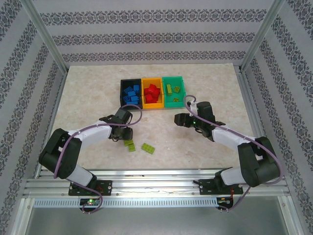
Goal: Sort the legos into containers by color
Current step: Pick up the lego from the center of the table, then place the lego in the container.
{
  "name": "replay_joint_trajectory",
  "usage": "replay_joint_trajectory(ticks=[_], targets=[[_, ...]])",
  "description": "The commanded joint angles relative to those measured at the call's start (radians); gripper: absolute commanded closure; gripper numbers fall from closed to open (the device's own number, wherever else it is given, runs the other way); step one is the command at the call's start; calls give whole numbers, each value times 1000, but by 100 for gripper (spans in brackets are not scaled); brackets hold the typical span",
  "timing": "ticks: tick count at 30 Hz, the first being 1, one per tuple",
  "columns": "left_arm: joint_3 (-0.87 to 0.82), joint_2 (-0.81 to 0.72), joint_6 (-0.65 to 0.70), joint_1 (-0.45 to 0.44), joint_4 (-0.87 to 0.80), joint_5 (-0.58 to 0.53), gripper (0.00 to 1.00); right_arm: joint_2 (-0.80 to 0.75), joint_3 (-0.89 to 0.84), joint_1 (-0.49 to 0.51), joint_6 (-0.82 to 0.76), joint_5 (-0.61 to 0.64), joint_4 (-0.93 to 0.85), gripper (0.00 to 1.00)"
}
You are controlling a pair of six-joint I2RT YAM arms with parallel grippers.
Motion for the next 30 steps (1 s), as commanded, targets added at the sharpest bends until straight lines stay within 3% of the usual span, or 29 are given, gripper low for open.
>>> replay_joint_trajectory(ticks=[1, 8, 13, 24, 30], targets=[[37, 9, 17, -20, -44, -13, 66, -22, -17, 7, 13, -11, 37, 37], [129, 33, 18, -27, -47, 20, 68, 10, -25, 6, 51, -44, 95, 37], [289, 113, 18, -53, -45, 54, 68, 3, -46, -7, 80, -28, 137, 38], [871, 452, 24, -91, -115, 178, 67, -111, -189, -136, 194, -30, 295, 38], [1280, 685, 59, -103, -233, 130, 59, -67, -183, -139, 218, -67, 339, 38]])
